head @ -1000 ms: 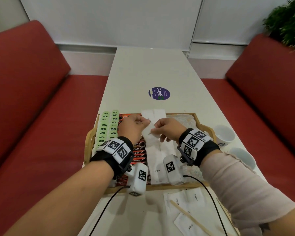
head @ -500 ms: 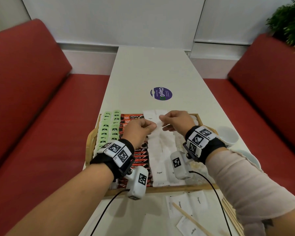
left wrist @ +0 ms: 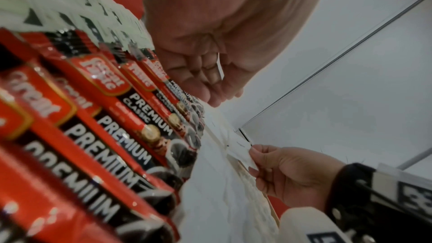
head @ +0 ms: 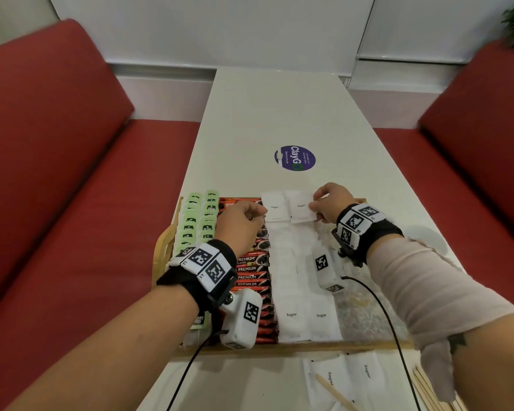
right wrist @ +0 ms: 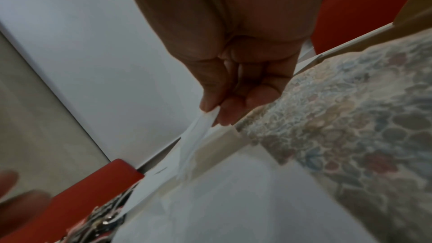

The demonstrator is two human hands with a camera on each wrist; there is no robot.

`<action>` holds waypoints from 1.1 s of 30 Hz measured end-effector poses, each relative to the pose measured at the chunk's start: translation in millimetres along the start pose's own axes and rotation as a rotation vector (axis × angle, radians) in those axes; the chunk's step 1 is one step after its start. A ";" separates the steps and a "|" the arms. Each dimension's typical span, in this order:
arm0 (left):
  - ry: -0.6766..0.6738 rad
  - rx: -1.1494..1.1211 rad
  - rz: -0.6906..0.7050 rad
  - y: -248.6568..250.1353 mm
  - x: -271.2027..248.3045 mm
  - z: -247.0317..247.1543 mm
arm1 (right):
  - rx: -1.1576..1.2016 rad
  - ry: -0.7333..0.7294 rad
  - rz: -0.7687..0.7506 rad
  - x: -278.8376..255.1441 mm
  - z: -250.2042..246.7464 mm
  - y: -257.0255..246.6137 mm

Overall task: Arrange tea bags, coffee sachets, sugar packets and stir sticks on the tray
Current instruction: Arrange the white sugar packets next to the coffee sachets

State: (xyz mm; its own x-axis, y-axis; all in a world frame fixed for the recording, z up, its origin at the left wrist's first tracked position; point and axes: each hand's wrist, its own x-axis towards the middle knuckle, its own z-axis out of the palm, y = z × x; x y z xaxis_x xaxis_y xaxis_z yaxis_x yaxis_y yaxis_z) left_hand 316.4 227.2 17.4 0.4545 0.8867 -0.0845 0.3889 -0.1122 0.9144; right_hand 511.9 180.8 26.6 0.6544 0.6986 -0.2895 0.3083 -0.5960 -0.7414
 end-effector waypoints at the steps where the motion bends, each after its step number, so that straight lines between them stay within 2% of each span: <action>1: -0.003 0.000 -0.003 -0.4 1.0 0.0 | -0.013 -0.005 0.000 3.8 1.3 0.4; 11: -0.020 0.007 -0.024 -3.2 6.2 1.8 | -0.151 -0.002 -0.008 21.5 12.6 1.4; 17: -0.026 0.013 -0.011 1.4 -5.6 5.4 | -0.127 0.040 -0.038 5.2 2.4 5.9; 25: -0.092 -0.002 0.068 21.5 -65.2 21.7 | -0.110 0.045 -0.139 -79.3 -28.7 17.8; 33: -0.161 0.060 0.089 29.4 -138.7 43.2 | -0.147 -0.006 -0.188 -173.6 -55.2 59.8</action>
State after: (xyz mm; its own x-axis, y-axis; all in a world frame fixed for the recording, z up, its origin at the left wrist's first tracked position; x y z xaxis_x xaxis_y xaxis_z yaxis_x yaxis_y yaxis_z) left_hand 299.4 81.5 38.9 0.6095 0.7896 -0.0712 0.3866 -0.2177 0.8962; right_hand 454.9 2.0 65.9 0.5721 0.8047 -0.1587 0.5219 -0.5064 -0.6864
